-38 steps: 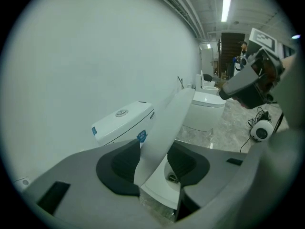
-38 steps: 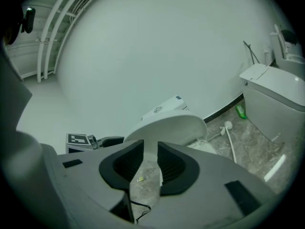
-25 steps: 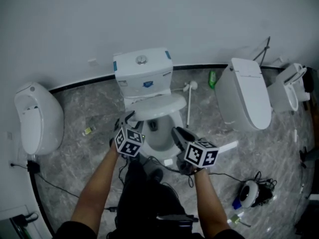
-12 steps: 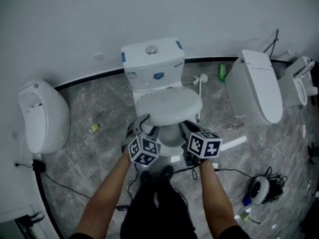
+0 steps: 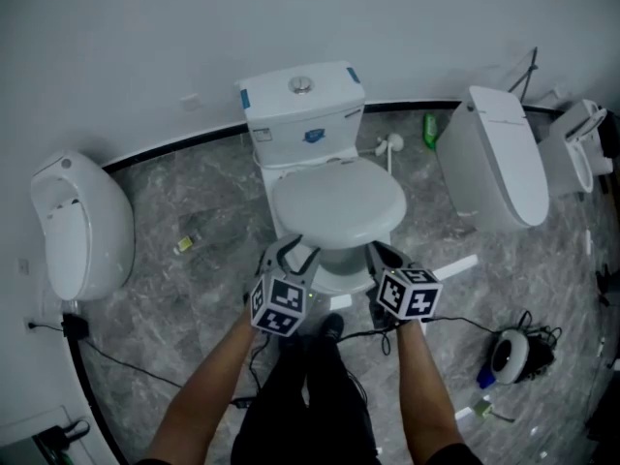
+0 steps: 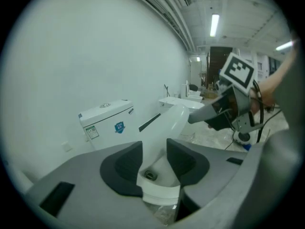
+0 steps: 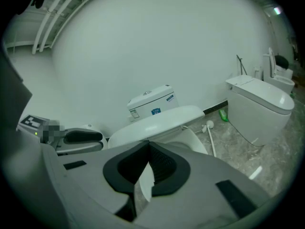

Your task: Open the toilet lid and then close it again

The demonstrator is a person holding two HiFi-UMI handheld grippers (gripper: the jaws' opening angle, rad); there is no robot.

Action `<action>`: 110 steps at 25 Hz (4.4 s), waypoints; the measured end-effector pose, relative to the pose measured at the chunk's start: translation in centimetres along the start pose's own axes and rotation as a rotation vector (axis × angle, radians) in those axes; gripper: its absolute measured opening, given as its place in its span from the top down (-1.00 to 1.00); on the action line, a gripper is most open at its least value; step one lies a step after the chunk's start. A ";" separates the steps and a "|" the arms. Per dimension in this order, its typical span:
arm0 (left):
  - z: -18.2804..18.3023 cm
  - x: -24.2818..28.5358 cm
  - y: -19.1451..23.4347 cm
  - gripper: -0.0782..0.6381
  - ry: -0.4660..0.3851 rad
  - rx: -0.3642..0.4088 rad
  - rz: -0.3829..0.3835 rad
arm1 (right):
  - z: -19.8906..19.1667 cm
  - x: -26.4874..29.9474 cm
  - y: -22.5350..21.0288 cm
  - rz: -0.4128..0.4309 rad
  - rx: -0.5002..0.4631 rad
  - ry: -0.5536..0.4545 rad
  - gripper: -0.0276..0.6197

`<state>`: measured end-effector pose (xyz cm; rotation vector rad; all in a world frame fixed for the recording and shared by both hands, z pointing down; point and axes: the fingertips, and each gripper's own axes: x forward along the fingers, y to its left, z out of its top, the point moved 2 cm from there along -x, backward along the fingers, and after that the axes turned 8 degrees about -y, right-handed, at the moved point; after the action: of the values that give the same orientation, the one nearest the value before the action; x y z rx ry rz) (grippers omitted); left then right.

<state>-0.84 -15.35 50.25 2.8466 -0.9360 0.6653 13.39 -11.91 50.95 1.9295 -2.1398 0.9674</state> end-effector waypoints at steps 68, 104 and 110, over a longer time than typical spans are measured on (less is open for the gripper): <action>-20.6 6.1 -9.8 0.75 0.348 -0.302 0.117 | -27.6 2.3 -10.9 0.103 -0.095 0.405 0.89; -5.8 -12.2 -12.9 0.77 -0.035 -0.333 -0.036 | -11.2 -14.1 7.8 0.109 -0.252 -0.027 0.89; 0.3 -17.8 -13.2 0.77 -0.137 -0.298 -0.028 | -6.4 -20.0 13.6 0.130 -0.300 -0.131 0.89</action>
<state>-5.92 5.06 43.28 2.6585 -0.9229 0.3003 2.53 8.49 41.27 1.7714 -2.3468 0.5098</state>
